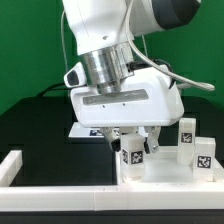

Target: Assemble square table

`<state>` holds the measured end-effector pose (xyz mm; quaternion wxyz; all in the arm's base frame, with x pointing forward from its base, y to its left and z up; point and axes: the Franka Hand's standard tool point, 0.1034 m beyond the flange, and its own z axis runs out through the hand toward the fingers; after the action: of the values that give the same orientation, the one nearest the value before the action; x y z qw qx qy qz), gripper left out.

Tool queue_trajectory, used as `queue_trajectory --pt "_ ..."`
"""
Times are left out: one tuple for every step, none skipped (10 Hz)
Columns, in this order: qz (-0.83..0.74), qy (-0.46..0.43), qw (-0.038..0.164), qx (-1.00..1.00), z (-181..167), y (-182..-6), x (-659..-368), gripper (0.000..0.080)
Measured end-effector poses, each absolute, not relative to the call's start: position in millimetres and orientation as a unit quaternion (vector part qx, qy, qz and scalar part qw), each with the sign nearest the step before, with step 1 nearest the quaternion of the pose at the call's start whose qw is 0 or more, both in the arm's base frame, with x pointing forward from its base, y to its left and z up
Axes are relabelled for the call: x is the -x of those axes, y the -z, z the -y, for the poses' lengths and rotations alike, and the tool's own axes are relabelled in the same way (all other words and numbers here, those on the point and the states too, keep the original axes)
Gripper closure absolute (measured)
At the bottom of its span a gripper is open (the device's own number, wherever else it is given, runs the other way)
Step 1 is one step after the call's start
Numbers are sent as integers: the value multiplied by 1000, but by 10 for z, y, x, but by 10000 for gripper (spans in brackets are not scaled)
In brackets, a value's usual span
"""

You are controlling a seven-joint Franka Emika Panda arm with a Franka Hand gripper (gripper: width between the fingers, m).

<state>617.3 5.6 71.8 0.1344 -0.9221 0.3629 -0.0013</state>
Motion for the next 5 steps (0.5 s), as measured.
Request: queue_trajectory --pt "-312 8 129 941 -48 -717 -6171 153" --pt "-200 19 109 974 -54 -734 -6164 153" --pt "-89 27 93 991 -53 -742 -6160 150" --pt "-1 25 94 995 10 -697 -6118 150" --pt "-9 25 93 995 12 -700 -6123 150"
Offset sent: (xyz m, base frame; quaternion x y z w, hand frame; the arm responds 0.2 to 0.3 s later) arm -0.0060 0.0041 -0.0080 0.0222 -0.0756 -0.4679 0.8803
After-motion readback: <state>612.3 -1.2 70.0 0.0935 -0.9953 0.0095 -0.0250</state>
